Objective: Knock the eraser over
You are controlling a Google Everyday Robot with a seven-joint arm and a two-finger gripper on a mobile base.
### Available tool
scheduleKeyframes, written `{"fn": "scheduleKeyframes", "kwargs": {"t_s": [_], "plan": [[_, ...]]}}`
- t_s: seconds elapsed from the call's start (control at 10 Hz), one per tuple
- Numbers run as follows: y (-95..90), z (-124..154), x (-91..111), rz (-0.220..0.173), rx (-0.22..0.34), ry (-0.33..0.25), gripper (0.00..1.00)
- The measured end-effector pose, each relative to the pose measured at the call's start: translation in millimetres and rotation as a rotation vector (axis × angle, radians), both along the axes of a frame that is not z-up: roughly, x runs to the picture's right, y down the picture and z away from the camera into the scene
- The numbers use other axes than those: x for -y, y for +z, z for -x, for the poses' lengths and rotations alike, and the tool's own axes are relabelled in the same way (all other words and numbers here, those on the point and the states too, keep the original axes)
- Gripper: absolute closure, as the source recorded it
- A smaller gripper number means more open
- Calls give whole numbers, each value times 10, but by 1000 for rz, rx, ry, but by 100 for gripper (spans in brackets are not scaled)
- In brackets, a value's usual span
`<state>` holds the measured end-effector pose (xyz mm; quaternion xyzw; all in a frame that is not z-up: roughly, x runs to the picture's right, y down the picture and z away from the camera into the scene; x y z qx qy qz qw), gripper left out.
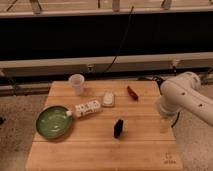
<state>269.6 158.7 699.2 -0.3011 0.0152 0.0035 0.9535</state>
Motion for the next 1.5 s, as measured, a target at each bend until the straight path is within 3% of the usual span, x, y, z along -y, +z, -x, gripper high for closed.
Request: {"fn": "scheduleKeyframes", "kwargs": {"t_s": [0.4,0.8,0.9,1.4,1.5], "plan": [[-6,79,-110,13,8,-11,21],[57,170,-233,27,16,-26,32],[56,180,-235,27,17,-31,39],[100,320,-330,44,26,-61,91],[116,372,-339,46,28,-69,97]]}}
